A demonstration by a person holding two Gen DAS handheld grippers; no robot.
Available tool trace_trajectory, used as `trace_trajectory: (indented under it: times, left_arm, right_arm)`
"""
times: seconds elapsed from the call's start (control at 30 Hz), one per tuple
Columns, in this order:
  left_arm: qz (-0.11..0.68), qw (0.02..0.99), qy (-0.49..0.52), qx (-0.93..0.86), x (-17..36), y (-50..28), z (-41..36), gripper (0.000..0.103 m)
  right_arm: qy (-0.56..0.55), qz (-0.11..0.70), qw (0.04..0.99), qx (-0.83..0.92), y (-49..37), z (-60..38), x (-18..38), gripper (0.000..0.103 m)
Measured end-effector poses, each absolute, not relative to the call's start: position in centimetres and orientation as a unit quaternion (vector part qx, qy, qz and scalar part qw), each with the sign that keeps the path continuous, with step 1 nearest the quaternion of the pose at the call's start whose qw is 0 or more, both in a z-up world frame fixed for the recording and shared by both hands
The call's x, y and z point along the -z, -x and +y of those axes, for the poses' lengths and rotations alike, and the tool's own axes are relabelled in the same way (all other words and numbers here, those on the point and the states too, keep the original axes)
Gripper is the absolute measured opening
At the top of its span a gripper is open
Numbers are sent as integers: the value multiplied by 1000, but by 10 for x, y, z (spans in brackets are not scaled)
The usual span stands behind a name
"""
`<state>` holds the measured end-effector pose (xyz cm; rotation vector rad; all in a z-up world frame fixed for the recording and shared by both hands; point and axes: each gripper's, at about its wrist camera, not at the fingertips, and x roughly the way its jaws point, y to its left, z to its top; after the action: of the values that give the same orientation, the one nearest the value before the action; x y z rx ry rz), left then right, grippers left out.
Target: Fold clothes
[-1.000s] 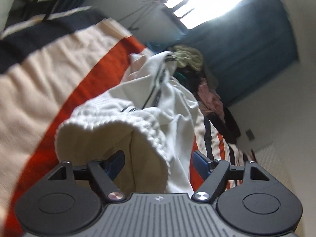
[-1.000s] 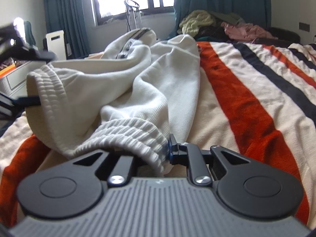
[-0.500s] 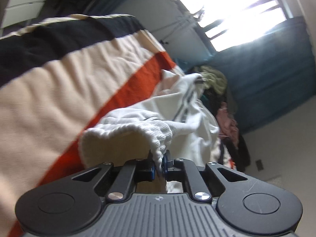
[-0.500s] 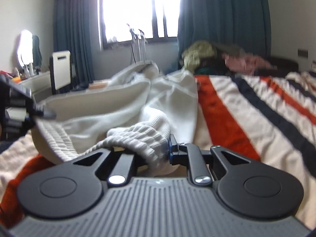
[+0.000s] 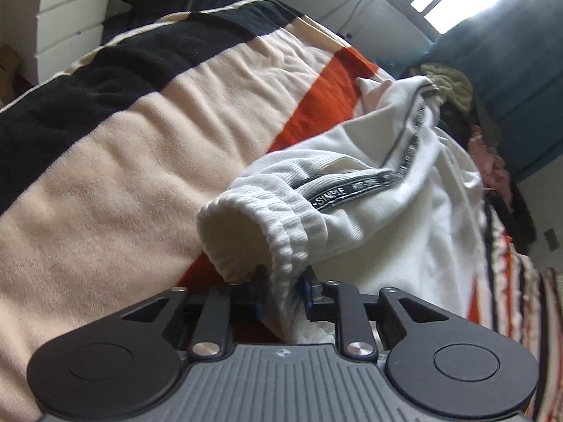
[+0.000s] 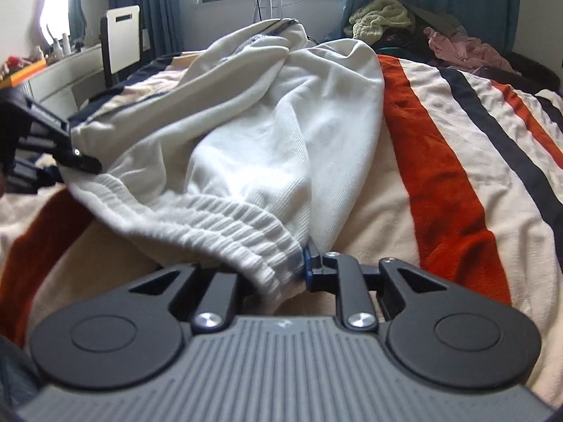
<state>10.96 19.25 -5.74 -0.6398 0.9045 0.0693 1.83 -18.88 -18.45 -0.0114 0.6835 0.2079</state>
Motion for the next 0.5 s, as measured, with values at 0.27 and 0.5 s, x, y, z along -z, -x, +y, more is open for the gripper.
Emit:
trace_trajectory:
  times: [0.27, 0.5]
  left_arm:
    - [342, 918, 198, -34, 5, -64, 186, 76]
    - [353, 913, 196, -58, 12, -84, 195, 84]
  right_arm:
    - [-78, 367, 921, -105, -13, -215, 176, 48]
    - [-120, 398, 905, -89, -21, -215, 203, 91]
